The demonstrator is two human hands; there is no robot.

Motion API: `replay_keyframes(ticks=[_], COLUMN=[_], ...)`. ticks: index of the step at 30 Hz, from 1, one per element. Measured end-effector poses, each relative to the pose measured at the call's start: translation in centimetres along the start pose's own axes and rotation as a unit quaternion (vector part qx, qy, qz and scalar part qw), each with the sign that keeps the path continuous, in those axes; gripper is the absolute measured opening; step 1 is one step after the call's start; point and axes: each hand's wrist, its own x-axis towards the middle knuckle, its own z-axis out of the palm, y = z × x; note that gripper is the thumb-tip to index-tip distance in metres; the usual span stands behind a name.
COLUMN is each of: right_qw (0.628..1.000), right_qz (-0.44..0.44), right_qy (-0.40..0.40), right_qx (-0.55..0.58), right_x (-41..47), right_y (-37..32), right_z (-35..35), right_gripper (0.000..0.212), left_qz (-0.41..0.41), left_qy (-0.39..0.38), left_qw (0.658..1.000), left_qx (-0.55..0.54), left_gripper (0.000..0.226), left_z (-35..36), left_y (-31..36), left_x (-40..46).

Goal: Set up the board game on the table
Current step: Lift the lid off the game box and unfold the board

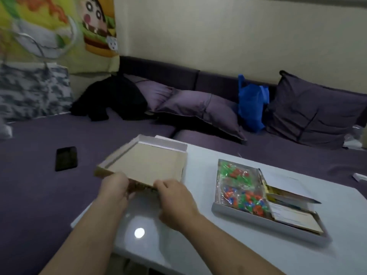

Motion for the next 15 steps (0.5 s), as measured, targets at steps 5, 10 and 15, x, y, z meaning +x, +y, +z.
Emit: replay_keyframes(ticks=[5, 10, 15], right_qw=[0.996, 0.992, 0.988], right_qz=[0.038, 0.07, 0.079], right_qy=[-0.067, -0.058, -0.076], right_qx=[-0.055, -0.082, -0.104], right_x=[3.5, 6.8, 9.4], right_y=[-0.4, 1.1, 1.8], right_z=[4.3, 5.7, 6.3], right_gripper=[0.029, 0.028, 0.03], left_qz=[-0.006, -0.006, 0.019], left_qy=[0.023, -0.075, -0.129], left_qw=[0.995, 0.989, 0.985], left_qx=[0.096, 0.128, 0.108], left_gripper=[0.011, 0.013, 0.027], left_z=[-0.6, 0.4, 0.1], left_y=[-0.8, -1.2, -2.0], left_x=[1.8, 2.0, 1.9])
